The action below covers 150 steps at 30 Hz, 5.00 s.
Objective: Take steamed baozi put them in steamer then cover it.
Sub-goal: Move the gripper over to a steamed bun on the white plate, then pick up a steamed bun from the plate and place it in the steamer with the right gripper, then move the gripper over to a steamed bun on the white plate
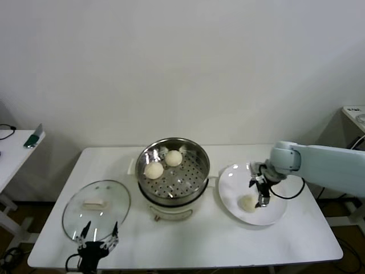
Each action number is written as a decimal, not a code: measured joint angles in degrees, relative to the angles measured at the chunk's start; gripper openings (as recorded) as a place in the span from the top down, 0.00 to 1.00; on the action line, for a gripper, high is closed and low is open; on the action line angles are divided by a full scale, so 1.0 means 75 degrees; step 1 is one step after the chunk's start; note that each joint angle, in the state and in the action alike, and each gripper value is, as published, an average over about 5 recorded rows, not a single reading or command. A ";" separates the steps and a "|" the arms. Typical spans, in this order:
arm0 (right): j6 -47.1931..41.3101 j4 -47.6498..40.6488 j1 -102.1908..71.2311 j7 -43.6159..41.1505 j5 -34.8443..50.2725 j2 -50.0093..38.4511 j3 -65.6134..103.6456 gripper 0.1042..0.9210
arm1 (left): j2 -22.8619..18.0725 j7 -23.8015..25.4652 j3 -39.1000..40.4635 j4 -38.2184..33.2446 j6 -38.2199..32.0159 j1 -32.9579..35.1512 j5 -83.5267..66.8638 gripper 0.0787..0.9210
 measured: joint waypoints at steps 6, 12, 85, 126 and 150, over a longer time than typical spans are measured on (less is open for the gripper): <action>-0.0127 -0.0199 -0.0483 0.0143 -0.0113 0.0074 0.0350 0.12 | -0.0018 0.0004 0.0024 0.0011 0.0015 -0.0041 0.0031 0.12; -0.0195 -0.0314 -0.0762 0.0187 -0.0202 0.0142 0.0551 0.21 | -0.0017 0.0004 0.0019 0.0018 0.0022 -0.0060 0.0037 0.12; 0.4870 -0.0185 0.1176 -0.1357 -0.3921 0.4885 0.0872 0.16 | 0.0026 -0.0042 -0.0054 -0.0079 -0.0040 0.0041 -0.0079 0.12; 0.2018 -0.1988 0.0439 -0.1842 -0.1284 0.0066 0.0548 0.12 | -0.0050 0.0010 -0.0048 -0.0124 -0.0005 0.0030 -0.0015 0.12; 0.1601 -0.3290 -0.1910 -0.1361 -0.1969 0.0417 0.2409 0.28 | -0.0035 -0.0011 -0.0100 -0.0094 0.0008 0.0004 0.0002 0.12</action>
